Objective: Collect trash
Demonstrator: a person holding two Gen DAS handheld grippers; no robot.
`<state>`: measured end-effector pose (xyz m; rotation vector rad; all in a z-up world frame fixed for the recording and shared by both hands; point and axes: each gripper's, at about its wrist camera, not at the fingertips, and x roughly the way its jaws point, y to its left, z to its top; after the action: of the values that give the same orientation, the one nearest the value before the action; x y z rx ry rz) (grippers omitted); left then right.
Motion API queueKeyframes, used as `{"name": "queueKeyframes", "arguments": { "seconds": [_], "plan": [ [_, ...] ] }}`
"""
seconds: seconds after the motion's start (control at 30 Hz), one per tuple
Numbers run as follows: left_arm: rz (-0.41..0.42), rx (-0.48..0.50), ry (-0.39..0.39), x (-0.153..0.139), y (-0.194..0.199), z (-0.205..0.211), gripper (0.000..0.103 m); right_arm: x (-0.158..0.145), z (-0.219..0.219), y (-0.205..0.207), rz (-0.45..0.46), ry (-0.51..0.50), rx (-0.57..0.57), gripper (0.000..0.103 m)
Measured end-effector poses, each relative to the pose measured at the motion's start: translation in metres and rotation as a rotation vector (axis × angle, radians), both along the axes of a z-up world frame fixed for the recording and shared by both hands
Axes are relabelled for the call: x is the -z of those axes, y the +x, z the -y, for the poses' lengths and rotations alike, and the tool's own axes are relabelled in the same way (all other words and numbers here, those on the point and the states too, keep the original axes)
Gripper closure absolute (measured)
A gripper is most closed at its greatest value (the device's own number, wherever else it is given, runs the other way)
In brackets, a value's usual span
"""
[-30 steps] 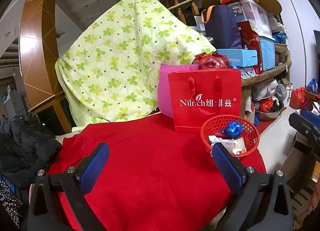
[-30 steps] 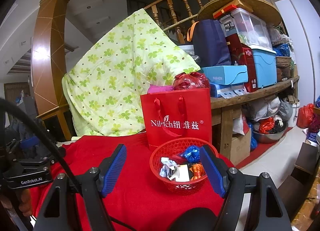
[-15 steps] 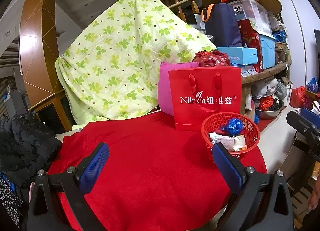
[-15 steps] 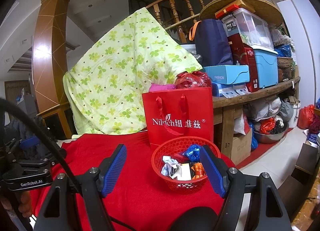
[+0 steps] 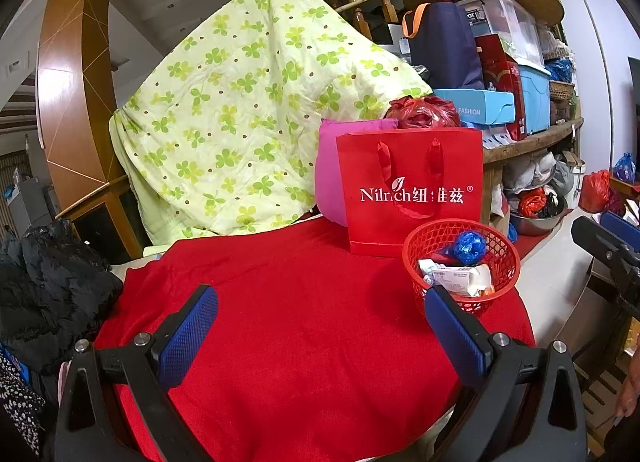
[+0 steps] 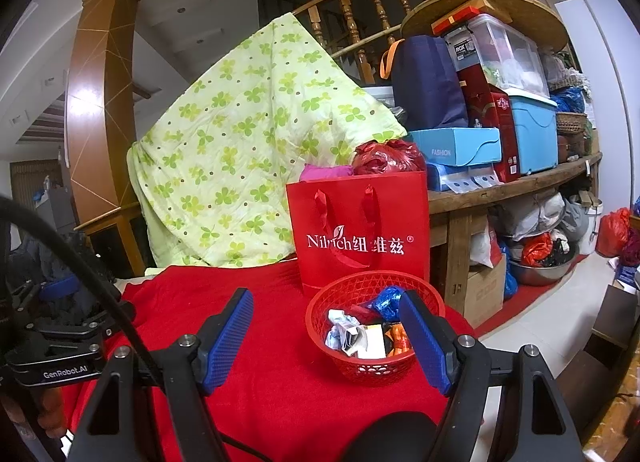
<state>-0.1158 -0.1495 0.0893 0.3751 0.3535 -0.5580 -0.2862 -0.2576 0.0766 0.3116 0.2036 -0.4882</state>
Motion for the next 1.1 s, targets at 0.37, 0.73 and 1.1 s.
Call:
{"name": "queueKeyframes", "arguments": {
  "seconds": [0.37, 0.73, 1.1],
  "plan": [
    [-0.001, -0.001, 0.001, 0.0005, -0.0005, -0.0009, 0.001, -0.0001, 0.0028, 0.0017, 0.0, 0.0, -0.001, 0.025],
    [-0.002, 0.001, 0.005, -0.0002, -0.0002, 0.0017, 0.001, 0.0005, 0.0048, 0.0019, -0.001, 0.004, -0.001, 0.025],
    [-0.001, 0.003, 0.007, 0.0006, -0.0005, 0.0035, 0.001, 0.001, 0.0058, 0.0022, -0.002, 0.005, -0.002, 0.025]
  ]
}}
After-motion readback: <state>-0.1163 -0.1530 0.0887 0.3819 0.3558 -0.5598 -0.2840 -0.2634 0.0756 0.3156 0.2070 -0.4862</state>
